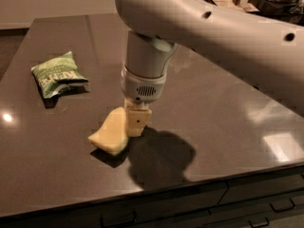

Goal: Move sponge near green jalapeno chip bag

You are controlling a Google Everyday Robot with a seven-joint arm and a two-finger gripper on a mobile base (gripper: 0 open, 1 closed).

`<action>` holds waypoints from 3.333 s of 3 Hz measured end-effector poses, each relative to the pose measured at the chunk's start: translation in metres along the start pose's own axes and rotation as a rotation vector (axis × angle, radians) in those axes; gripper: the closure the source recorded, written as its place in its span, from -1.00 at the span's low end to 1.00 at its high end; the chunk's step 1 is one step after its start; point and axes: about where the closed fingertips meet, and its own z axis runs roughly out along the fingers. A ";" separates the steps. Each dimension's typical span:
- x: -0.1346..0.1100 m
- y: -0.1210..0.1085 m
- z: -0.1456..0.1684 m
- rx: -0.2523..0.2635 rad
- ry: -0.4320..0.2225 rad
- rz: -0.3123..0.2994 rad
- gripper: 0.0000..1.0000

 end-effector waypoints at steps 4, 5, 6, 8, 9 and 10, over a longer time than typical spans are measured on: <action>-0.044 -0.112 -0.022 0.173 -0.124 0.247 1.00; -0.056 -0.125 -0.003 0.197 -0.116 0.251 0.68; -0.064 -0.131 0.014 0.199 -0.099 0.242 0.24; -0.070 -0.135 0.021 0.199 -0.119 0.230 -0.69; -0.071 -0.134 0.021 0.199 -0.118 0.229 -1.00; -0.071 -0.134 0.021 0.199 -0.118 0.229 -1.00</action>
Offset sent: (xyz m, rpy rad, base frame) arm 0.1080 0.0283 0.0547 0.1083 -0.0431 -0.2902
